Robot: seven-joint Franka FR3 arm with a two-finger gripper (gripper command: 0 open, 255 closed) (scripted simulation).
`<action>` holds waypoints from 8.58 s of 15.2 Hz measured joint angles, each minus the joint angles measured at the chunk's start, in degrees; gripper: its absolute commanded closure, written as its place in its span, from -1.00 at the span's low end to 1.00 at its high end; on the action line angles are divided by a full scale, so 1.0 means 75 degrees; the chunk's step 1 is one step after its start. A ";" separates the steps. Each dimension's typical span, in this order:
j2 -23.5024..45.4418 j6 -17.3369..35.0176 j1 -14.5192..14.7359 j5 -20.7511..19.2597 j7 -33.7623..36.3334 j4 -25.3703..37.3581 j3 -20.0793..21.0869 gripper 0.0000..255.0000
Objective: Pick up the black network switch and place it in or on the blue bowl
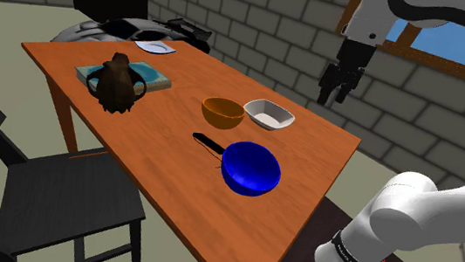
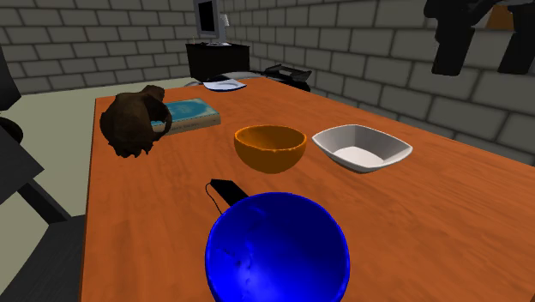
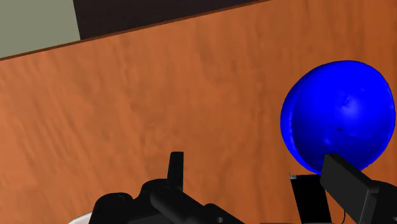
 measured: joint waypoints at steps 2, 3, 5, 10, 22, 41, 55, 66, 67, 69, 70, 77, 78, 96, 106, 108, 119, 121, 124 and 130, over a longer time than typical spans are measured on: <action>0.0078 0.0114 0.0030 0.0051 -0.0037 -0.0038 -0.0020 -1.00; 0.0126 0.0300 0.0068 0.0119 -0.0111 -0.0178 -0.0064 -1.00; 0.0392 0.0788 0.0168 0.0284 -0.0317 -0.0409 -0.0180 -1.00; 0.1302 0.1952 0.0510 0.0848 -0.0896 -0.0679 -0.0420 -1.00; 0.4134 0.4236 0.1519 0.2818 -0.2982 -0.0435 -0.0878 -1.00; 0.6036 0.5485 0.2094 0.4438 -0.4362 -0.0083 -0.0668 -1.00; 0.5899 0.5317 0.2086 0.4344 -0.4226 -0.0013 -0.0674 1.00; 0.5337 0.4431 0.2041 0.3946 -0.3596 0.0474 -0.0697 1.00; 0.5273 0.4349 0.2039 0.3914 -0.3536 0.0510 -0.0696 1.00; 0.5227 0.4189 0.2034 0.3864 -0.3437 0.0648 -0.0697 1.00; 0.5186 0.4102 0.2027 0.3835 -0.3391 0.0702 -0.0702 1.00; 0.4965 0.3492 0.1988 0.3666 -0.3074 0.1160 -0.0731 1.00; 0.4911 0.3409 0.1990 0.3645 -0.3011 0.1207 -0.0725 1.00; 0.1644 0.2374 0.1857 0.3264 -0.2093 -0.0719 -0.0445 1.00; 0.0657 0.2635 0.1769 0.3264 -0.2174 -0.1978 -0.0359 1.00; 0.0679 0.2821 0.1770 0.3289 -0.2263 -0.2160 -0.0353 1.00; 0.0855 0.3663 0.1794 0.3434 -0.2683 -0.2913 -0.0341 1.00; 0.0857 0.3671 0.1794 0.3437 -0.2690 -0.2913 -0.0343 1.00; 0.0862 0.3679 0.1794 0.3438 -0.2693 -0.2917 -0.0343 -1.00; 0.0823 0.3556 0.1763 0.3385 -0.2675 -0.2844 -0.0379 -1.00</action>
